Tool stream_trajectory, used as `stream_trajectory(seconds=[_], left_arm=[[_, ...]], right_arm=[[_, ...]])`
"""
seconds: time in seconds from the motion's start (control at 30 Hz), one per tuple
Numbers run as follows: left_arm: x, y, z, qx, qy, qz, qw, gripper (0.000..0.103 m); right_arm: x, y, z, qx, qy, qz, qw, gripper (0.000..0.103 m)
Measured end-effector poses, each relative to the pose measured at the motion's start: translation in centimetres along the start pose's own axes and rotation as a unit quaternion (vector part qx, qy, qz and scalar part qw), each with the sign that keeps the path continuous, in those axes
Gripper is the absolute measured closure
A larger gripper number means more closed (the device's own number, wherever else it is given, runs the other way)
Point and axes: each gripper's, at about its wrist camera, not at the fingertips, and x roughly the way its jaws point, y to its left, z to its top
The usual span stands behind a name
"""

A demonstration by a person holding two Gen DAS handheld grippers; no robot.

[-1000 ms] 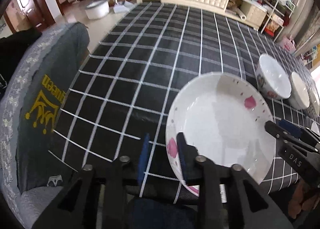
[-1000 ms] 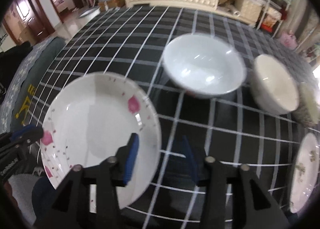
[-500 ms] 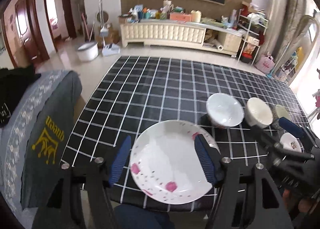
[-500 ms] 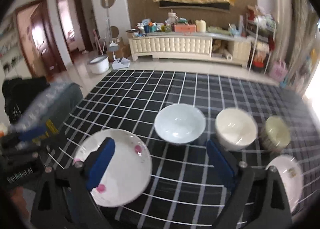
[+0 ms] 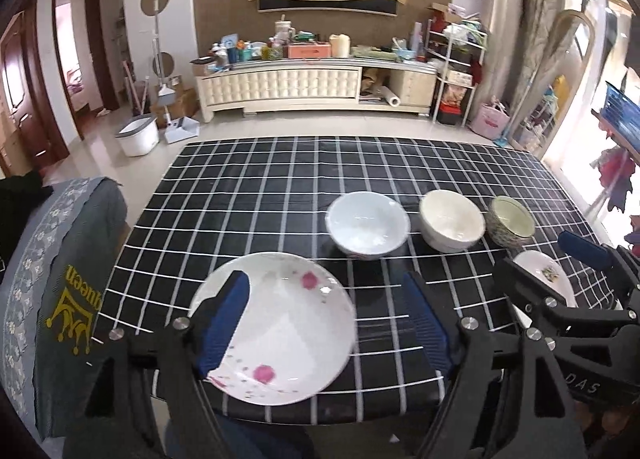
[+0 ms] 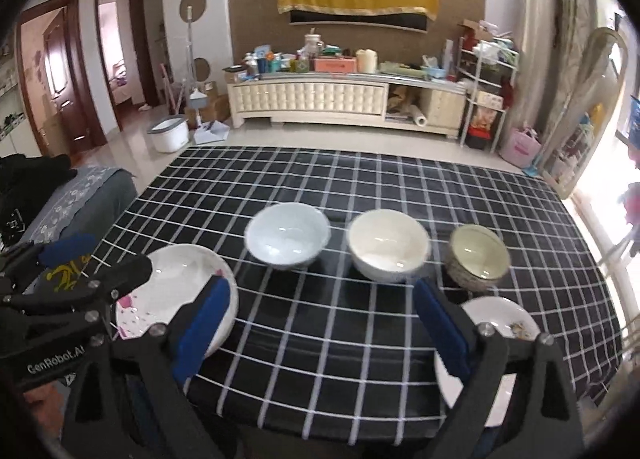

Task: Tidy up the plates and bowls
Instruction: 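Grasp the cartoon-print plate rim with the left tool and lift it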

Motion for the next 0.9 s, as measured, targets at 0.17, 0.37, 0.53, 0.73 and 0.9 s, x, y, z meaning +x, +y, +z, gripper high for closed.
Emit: stream_trajectory(seconds=[0.17,0.37,0.53,0.73,0.9], left_arm=[[-0.2,-2.9,0.1,0.017,0.001,-0.015,0.9997,0.026],[0.4,-6.4,0.4,0.037,0.004,-0.022,0.9991,0.026],[0.9,-9.3,0.5,0.052,-0.004,-0.021,0.9984,0.026],[2.4,-12.4,0.3,0.061,0.012,-0.049,0.9968,0.026],[4.3,-14.9,0.0,0.069,0.040,-0.064,0.9948,0.026]], right_arm=[[-1.1,-2.9,-0.8,0.023,0.001,-0.014,1.000,0.008],[-1.9,-6.1,-1.3,0.025,-0.003,-0.045,0.999,0.008],[-2.1,-8.2,-2.1,0.025,-0.005,-0.058,0.998,0.008],[-2.0,-11.3,-2.9,0.057,0.000,-0.048,0.997,0.008],[-1.0,-13.8,-3.9,0.073,0.026,-0.064,0.995,0.008]])
